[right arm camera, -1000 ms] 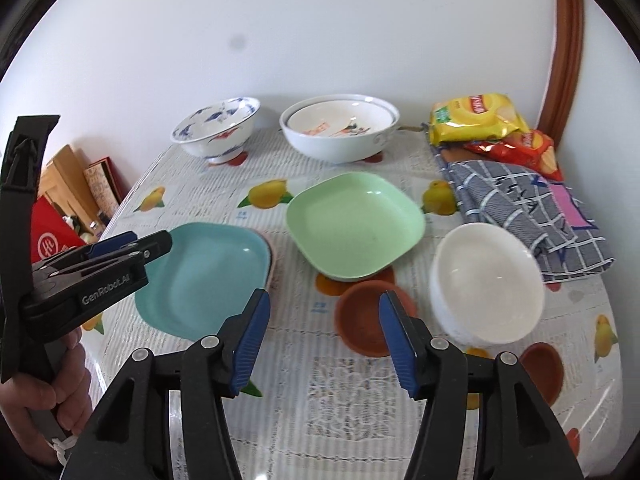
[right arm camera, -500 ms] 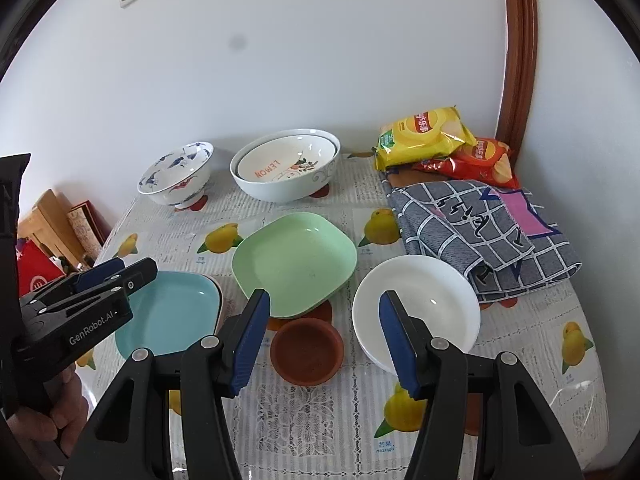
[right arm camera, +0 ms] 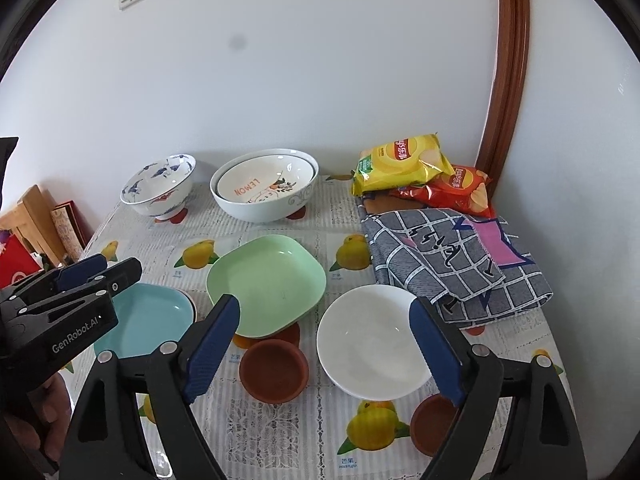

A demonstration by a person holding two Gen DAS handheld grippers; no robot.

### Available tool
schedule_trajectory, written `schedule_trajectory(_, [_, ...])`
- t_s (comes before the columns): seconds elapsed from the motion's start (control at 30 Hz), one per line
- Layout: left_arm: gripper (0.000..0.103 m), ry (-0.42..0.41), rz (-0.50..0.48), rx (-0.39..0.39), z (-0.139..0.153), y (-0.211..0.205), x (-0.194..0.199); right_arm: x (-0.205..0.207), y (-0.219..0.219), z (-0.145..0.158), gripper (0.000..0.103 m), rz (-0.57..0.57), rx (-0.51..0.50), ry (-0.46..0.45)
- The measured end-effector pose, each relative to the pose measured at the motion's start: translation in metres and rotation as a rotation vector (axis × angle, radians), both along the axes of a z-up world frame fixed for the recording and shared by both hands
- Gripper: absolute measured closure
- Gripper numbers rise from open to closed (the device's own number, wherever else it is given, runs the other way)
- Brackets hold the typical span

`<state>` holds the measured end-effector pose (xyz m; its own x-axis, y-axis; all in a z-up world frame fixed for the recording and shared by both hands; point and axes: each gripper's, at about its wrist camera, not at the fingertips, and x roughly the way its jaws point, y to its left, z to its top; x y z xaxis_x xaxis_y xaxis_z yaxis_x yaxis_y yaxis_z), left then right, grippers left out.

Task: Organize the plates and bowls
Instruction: 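Move both grippers toward the rim of the green plate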

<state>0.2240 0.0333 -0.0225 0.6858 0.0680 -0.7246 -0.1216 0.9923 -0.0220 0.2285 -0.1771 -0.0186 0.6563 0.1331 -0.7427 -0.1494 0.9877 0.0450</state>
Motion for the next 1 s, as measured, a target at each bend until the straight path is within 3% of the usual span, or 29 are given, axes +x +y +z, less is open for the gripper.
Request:
schedule_trajectory(0.1, [0.055, 0.012, 0.004, 0.003, -0.002, -0.001, 0.001, -0.001, -0.005, -0.001, 0.012, -0.013, 0.035, 0.002])
schedule_trajectory(0.27, [0.048, 0.009, -0.001, 0.007, -0.001, -0.005, 0.001, -0.007, -0.010, 0.004, 0.012, 0.015, 0.076, -0.085])
schedule_trajectory(0.33, [0.034, -0.004, -0.003, -0.002, 0.002, -0.007, -0.001, -0.008, -0.010, 0.006, 0.012, 0.032, 0.070, -0.108])
schedule_trajectory(0.47, [0.033, -0.030, -0.037, -0.002, 0.007, -0.013, -0.004, -0.008, -0.008, 0.007, 0.012, 0.044, 0.052, -0.112])
schedule_trajectory(0.6, [0.033, -0.058, -0.078, -0.055, 0.010, -0.013, -0.008, -0.008, -0.009, 0.006, 0.012, 0.037, 0.035, -0.119])
schedule_trajectory(0.73, [0.034, -0.077, -0.063, -0.048, 0.012, -0.014, -0.009, -0.004, -0.017, 0.004, 0.012, 0.008, 0.090, -0.099])
schedule_trajectory(0.87, [0.034, -0.093, -0.055, -0.045, 0.015, -0.012, -0.008, 0.000, -0.020, 0.002, 0.012, -0.015, 0.068, -0.096])
schedule_trajectory(1.0, [0.034, -0.058, -0.044, -0.053, 0.014, -0.008, 0.001, 0.006, -0.022, 0.003, 0.012, -0.010, 0.084, -0.085])
